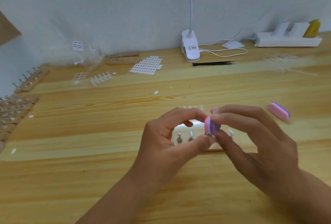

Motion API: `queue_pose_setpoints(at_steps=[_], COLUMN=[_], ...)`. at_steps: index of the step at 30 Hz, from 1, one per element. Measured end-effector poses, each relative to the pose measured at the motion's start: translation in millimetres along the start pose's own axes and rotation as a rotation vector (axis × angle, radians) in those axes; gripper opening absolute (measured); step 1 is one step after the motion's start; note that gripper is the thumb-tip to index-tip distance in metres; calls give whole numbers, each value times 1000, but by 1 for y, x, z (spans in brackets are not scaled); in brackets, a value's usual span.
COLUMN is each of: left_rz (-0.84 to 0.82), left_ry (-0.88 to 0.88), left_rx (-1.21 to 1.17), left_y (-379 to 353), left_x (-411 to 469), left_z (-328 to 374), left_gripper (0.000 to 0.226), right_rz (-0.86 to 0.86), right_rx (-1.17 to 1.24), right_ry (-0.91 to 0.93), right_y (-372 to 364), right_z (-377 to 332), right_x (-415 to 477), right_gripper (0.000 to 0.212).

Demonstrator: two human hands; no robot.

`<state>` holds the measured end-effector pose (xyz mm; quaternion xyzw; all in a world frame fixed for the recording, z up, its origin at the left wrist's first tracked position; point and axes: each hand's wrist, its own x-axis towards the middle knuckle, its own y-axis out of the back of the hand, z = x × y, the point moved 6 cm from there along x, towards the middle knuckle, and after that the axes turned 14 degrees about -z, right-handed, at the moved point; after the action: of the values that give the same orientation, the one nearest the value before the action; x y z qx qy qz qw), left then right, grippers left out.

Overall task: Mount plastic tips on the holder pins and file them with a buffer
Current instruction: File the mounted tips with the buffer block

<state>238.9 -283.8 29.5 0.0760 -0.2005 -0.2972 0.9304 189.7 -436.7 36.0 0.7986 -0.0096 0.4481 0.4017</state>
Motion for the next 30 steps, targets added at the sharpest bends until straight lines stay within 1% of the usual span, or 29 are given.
queue_pose_setpoints(at_steps=[1, 4, 6, 9, 13, 16, 19, 21, 23, 25, 27, 30], left_rz=[1, 12, 11, -7, -21, -16, -24, -50, -66, -58, -52, -67], left_ry=[5, 3, 7, 16, 6, 2, -7, -27, -39, -33, -32, -44], left_rx=[11, 45, 62, -51, -63, -54, -79, -92, -100, -115, -128, -142], left_y=[0, 4, 5, 1, -3, -3, -2, -6, -8, -7, -6, -8], left_x=[0, 1, 1, 0, -2, -2, -1, -1, -2, -1, -1, -1], left_z=[0, 0, 0, -4, -2, -2, -4, -4, -4, -7, -7, -4], left_gripper=[24, 25, 24, 23, 26, 25, 26, 26, 26, 25, 24, 25], right_rz=[-21, -36, -13, -8, -42, -61, -4, 23, 0, -24, -2, 41], right_rx=[-22, -31, -22, -1, 53, 31, 20, 12, 5, -2, 7, -43], right_ry=[-21, -179, -211, -140, -31, -41, -84, -34, 16, -28, -73, 20], right_y=[0, 5, 9, 8, -1, -2, 5, 6, 3, 2, 6, 6], right_z=[4, 29, 31, 19, 4, 7, 9, 2, -1, 7, 12, -2], right_x=[0, 2, 3, 2, 2, 2, 3, 3, 2, 3, 3, 3], right_gripper=[23, 25, 29, 31, 26, 25, 29, 28, 23, 27, 32, 28])
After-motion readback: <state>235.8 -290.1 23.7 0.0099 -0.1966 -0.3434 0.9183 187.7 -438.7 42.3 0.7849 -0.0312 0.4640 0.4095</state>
